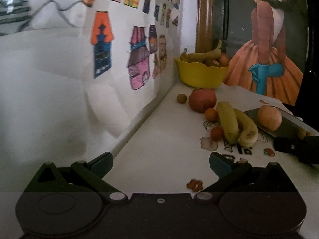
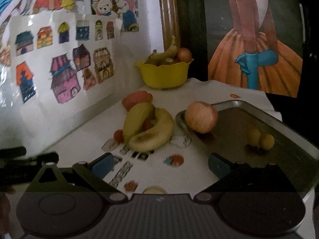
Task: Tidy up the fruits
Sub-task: 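Move the open left tool toward the pair of bananas, then close the left tool around one yellow banana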
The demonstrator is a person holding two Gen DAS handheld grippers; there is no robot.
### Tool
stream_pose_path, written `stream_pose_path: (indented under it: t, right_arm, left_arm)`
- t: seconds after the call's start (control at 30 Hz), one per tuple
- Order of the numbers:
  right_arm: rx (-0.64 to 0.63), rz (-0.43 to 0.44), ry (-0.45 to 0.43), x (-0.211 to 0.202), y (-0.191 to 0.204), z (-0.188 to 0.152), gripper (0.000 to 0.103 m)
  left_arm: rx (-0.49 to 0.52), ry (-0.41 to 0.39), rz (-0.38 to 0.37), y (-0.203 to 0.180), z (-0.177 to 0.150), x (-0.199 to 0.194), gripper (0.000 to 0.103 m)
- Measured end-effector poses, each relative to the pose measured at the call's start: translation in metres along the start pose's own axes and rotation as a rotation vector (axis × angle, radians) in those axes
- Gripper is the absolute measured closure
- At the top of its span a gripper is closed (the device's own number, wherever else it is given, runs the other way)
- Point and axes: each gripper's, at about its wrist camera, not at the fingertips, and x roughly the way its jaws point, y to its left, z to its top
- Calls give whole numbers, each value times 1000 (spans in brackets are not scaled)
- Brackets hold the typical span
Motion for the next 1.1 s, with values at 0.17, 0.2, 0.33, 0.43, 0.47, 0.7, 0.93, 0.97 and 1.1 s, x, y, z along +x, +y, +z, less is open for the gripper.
stream_pose_path:
  t: [0.17, 0.2, 0.33, 0.43, 0.47, 0.7, 0.93, 0.97, 1.1]
  right_arm:
    - [83, 76, 59, 34, -15, 15, 0]
    - [98, 88, 67, 40, -16, 16, 0]
    - [106, 102, 88, 52, -17, 12, 1]
    - [83, 102, 93, 55, -14, 8, 2]
    - [75, 99, 93, 55, -13, 7, 3]
    - [45, 113, 92, 60, -9, 3, 6]
    - [77, 138, 81, 68, -11, 9, 9]
    - [87, 139, 86, 70, -11, 9, 10]
    - [128, 136, 92, 78, -11, 12, 17]
  left_arm:
    - [-13, 1, -3, -10, 21, 26, 1]
    - [-15, 5, -10, -12, 26, 33, 1]
    - [-24, 43, -50, -20, 44, 60, 1]
    - [-33, 73, -108, -27, 57, 80, 1]
    - [-28, 85, -138, -30, 61, 88, 1]
    - [-94, 187, -310, -41, 72, 139, 1]
    - [-96, 216, -390, -45, 73, 160, 8]
    - [-99, 223, -395, -44, 72, 162, 10]
    - [-108, 241, -410, -42, 70, 167, 19]
